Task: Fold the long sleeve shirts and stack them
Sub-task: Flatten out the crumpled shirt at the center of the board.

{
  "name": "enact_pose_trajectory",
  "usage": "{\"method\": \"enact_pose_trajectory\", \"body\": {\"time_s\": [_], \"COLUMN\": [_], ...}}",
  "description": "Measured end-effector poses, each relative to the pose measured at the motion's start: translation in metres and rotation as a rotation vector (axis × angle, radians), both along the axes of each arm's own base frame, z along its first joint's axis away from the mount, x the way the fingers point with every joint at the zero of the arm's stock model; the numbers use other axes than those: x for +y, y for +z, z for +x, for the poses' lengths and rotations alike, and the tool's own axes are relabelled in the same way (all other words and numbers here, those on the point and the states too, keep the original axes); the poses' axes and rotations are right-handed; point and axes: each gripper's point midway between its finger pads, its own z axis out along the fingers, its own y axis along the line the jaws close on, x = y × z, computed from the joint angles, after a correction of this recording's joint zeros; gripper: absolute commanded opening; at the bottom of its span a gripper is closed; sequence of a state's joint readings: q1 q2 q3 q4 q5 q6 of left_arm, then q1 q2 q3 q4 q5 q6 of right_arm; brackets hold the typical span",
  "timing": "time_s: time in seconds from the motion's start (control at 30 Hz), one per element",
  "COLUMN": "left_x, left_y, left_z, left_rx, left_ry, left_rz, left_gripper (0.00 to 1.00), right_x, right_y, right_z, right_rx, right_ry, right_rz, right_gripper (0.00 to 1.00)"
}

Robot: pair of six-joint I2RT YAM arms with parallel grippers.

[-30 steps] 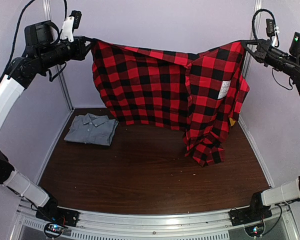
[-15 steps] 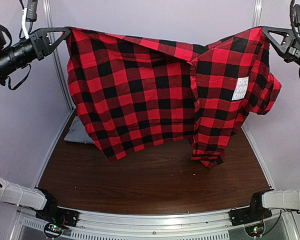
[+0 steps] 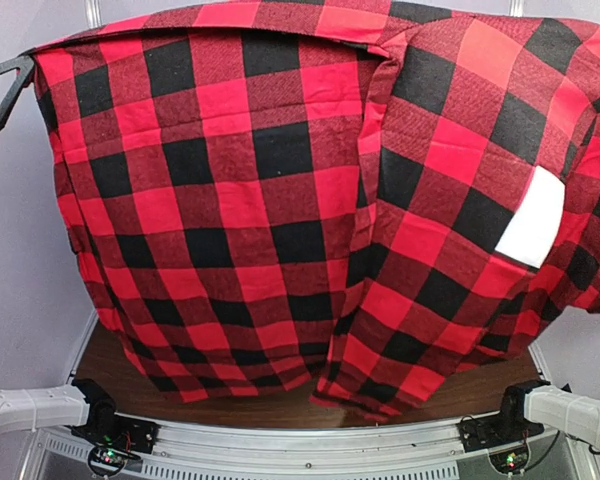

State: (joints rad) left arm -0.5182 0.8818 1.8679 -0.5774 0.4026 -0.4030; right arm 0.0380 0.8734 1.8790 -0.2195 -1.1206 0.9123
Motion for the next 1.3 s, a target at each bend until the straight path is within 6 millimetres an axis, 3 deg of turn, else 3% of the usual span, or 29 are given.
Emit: {"method": "enact_pose_trajectory", "body": {"time_s": [0.1,0.2,0.27,0.37,0.47,0.53,0.6,0.67,0.73,0.8,0.9,0.97,1.07,1.17,1.3], "left_x": [-0.004,-0.008,-0.012,-0.019,-0.029,-0.034,-0.034,-0.03,-0.026,-0.024,-0.022,-0.022,-0.025,-0.03,-0.035], "left_y": [-0.007,-0.02,-0.034,-0.075,-0.147,-0.215,-0.283,-0.355,-0.412,-0.458,-0.509,-0.527,-0.534,-0.524,-0.51], "left_z": [0.017,0.052,0.089,0.149,0.215,0.258,0.288,0.313,0.33,0.345,0.364,0.369,0.381,0.396,0.412], "left_rx": [0.039,0.105,0.16,0.263,0.39,0.493,0.589,0.692,0.777,0.841,0.903,0.925,0.922,0.891,0.854], "left_ry": [0.03,0.116,0.209,0.355,0.498,0.576,0.63,0.669,0.688,0.7,0.709,0.712,0.715,0.721,0.733], "left_rz": [0.011,0.034,0.06,0.132,0.246,0.347,0.44,0.532,0.603,0.654,0.701,0.72,0.715,0.689,0.659], "left_gripper": [0.0,0.0,0.0,0.0,0.0,0.0,0.0,0.0,0.0,0.0,0.0,0.0,0.0,0.0,0.0], "right_x": [0.0,-0.003,-0.008,-0.017,-0.027,-0.032,-0.035,-0.035,-0.032,-0.027,-0.021,-0.018,-0.016,-0.015,-0.016], "right_y": [-0.002,-0.011,-0.025,-0.071,-0.153,-0.221,-0.297,-0.366,-0.416,-0.449,-0.487,-0.503,-0.519,-0.519,-0.503], "right_z": [0.005,0.032,0.068,0.143,0.233,0.284,0.323,0.345,0.357,0.367,0.385,0.394,0.404,0.411,0.423], "right_rx": [0.009,0.046,0.097,0.237,0.445,0.589,0.746,0.878,0.965,1.009,1.031,1.029,1.025,1.006,0.949], "right_ry": [-0.008,-0.073,-0.151,-0.274,-0.384,-0.433,-0.462,-0.464,-0.452,-0.44,-0.43,-0.426,-0.429,-0.44,-0.466], "right_rz": [-0.005,-0.014,-0.02,-0.045,-0.098,-0.144,-0.196,-0.244,-0.284,-0.311,-0.346,-0.359,-0.375,-0.377,-0.367], "right_gripper": [0.0,0.0,0.0,0.0,0.0,0.0,0.0,0.0,0.0,0.0,0.0,0.0,0.0,0.0,0.0]}}
